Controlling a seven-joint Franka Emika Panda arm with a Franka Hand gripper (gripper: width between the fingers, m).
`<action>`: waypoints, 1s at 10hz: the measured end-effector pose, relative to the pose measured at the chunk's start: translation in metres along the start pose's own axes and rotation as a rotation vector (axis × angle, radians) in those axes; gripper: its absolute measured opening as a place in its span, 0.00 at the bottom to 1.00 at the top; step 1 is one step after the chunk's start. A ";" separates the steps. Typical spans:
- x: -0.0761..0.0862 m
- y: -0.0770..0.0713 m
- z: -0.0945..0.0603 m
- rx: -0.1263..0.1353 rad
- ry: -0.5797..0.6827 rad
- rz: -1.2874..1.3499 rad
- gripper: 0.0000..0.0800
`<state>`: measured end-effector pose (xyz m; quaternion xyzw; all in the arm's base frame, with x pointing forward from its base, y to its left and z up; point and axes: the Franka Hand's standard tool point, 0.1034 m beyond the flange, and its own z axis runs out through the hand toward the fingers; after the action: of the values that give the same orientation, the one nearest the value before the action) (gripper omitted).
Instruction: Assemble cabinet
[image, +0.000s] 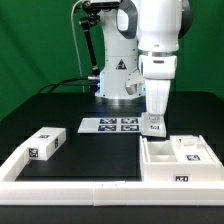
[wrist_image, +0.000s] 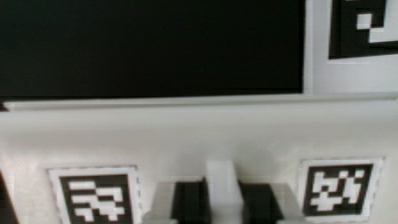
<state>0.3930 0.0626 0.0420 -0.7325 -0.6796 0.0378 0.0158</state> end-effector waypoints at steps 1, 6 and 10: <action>0.003 0.001 0.000 -0.023 0.015 0.002 0.09; 0.012 0.009 -0.007 -0.179 0.092 -0.008 0.09; 0.010 0.012 -0.007 -0.173 0.086 -0.006 0.09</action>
Offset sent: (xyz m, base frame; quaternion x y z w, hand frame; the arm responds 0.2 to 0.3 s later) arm 0.0087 -0.0180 0.0050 -0.2188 -0.0362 -0.0359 0.9744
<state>0.4058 0.0721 0.0475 -0.7300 -0.6812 -0.0523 -0.0182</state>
